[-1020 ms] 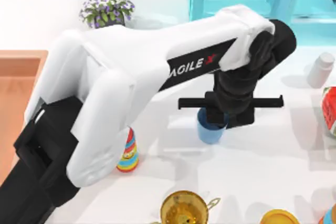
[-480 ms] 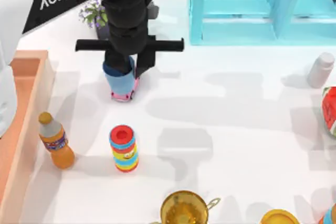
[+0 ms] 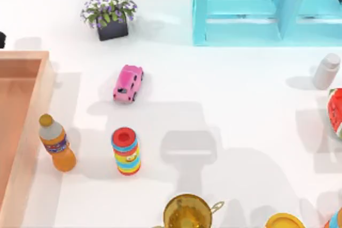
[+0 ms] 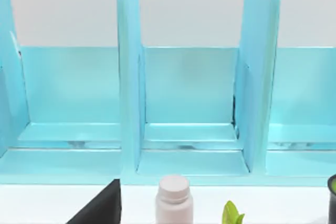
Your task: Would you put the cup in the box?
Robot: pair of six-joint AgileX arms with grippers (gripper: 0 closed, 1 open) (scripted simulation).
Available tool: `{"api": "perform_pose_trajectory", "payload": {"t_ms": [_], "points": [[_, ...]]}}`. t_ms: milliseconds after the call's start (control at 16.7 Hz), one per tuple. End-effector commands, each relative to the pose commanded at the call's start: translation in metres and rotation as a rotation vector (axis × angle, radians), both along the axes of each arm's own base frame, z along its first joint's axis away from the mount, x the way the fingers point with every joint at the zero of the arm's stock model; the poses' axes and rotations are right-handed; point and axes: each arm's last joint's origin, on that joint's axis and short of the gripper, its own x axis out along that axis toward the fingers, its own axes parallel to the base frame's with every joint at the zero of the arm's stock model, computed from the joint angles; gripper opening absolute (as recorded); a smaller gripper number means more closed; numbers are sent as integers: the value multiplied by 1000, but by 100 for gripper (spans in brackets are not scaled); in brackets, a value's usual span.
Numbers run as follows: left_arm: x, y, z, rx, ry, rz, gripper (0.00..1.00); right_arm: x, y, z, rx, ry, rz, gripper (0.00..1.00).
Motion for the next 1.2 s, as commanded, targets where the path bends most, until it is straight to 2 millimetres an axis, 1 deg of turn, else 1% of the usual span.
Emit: {"api": "perform_pose_trajectory", "payload": {"t_ms": [60,180,540,720,1020,1080,1200], "points": [[-11,11,3,-1,2,0,0,0,0,0,0,0,0,100],[-24,22,5,-2,5,0,0,0,0,0,0,0,0,100],[-24,22,4,2,5,-4,0,0,0,0,0,0,0,100],[-22,25,-12,1,1,-6,0,0,0,0,0,0,0,100],[-21,31,-54,-2,2,0,0,0,0,0,0,0,0,100],[-22,32,-58,-2,5,0,0,0,0,0,0,0,0,100],[-22,32,-59,-2,5,0,0,0,0,0,0,0,0,100]]}}
